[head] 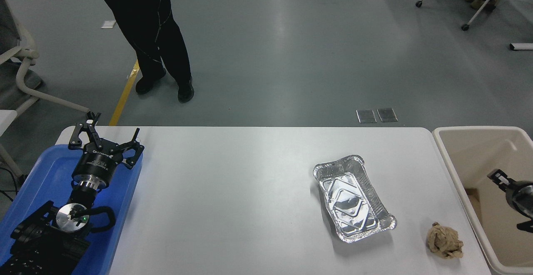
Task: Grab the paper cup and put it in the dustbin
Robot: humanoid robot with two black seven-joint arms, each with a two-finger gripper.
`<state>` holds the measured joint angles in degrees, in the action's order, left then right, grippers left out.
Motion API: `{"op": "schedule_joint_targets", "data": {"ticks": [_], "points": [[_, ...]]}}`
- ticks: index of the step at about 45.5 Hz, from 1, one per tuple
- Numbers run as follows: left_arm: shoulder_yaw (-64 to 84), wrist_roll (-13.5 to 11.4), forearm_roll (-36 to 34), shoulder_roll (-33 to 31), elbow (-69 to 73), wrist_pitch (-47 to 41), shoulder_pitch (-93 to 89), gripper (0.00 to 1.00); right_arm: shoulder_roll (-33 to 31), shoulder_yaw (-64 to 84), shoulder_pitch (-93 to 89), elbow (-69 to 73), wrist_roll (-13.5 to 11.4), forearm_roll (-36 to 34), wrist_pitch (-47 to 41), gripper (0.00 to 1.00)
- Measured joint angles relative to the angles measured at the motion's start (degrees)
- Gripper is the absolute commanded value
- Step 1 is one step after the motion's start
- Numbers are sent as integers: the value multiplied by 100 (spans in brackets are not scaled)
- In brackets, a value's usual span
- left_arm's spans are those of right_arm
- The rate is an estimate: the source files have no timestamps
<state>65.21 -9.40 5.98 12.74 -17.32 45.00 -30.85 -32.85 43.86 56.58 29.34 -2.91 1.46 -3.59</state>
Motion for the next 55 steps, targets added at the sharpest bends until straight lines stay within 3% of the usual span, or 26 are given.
{"op": "schedule_joint_targets", "data": {"ticks": [7,17,35,55], "points": [[0,5,0,0,-1,0,-6,99,-32,976,1217,1088,13,-5,-112,100],[-5,9,1,0,0,0,-8,99,419,2233,3194,2980,27,-24,-204,100],[-4,10,-1,3,1,0,-8,99,1013,2905,5831,5620,14,-63,-408,100],[-3,11,-1,8,0,0,0,99,1080,2925,8281,6884,-143,-103,-2579,100]]}}
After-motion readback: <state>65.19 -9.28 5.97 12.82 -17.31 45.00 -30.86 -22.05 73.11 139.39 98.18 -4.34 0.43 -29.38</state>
